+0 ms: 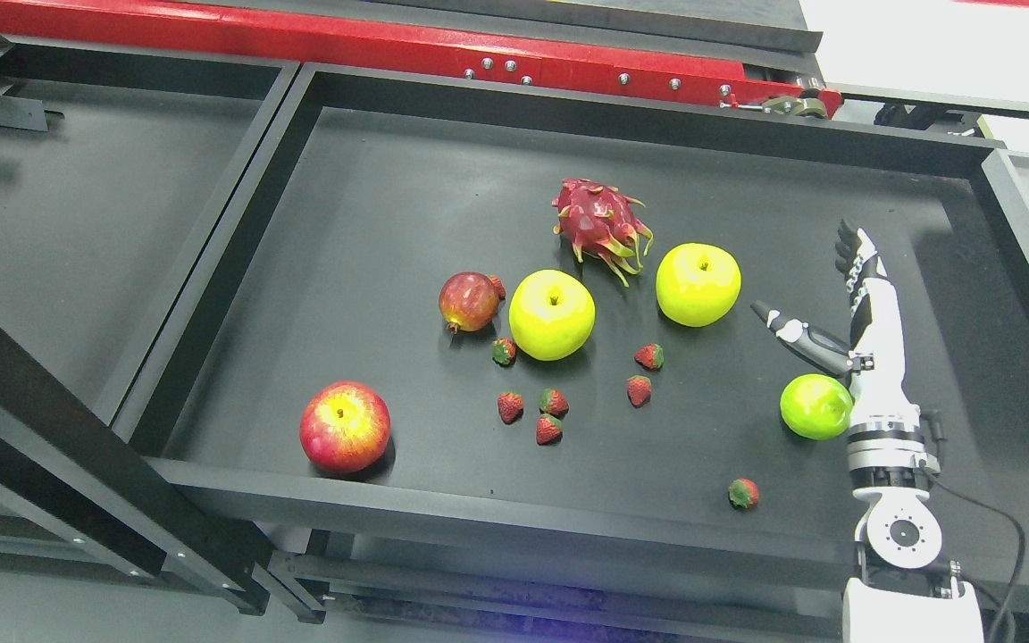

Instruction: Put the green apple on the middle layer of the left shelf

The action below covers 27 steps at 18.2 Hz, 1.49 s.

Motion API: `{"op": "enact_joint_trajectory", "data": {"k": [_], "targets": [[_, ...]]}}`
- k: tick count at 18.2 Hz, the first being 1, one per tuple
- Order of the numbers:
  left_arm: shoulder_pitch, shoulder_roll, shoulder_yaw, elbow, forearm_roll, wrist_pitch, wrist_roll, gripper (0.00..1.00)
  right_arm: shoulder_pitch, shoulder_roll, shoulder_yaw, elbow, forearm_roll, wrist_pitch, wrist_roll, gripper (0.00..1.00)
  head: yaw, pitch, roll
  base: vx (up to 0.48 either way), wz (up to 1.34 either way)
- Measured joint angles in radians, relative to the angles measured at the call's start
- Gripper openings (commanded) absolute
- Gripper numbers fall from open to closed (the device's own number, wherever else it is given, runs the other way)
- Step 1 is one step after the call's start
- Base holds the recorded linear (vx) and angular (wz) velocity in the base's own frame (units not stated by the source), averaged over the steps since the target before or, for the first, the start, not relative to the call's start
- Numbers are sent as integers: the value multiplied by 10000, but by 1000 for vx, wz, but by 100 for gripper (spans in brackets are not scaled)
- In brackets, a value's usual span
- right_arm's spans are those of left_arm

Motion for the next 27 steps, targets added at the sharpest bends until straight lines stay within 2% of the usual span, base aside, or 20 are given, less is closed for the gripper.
{"op": "enact_joint_trajectory", "data": {"k": [4,9,27], "targets": [[0,0,0,0,0,0,0,100,209,231,261,25,-1095,466,-540,100,0,0,0,0,0],[0,0,0,0,0,0,0,100,684,406,813,-9,-1743,402,-1574,100,0,0,0,0,0],[1,0,0,0,0,0,-1,100,986,656,1739,-385,-2151,372,-1728,100,0,-1,0,-1,0]]}}
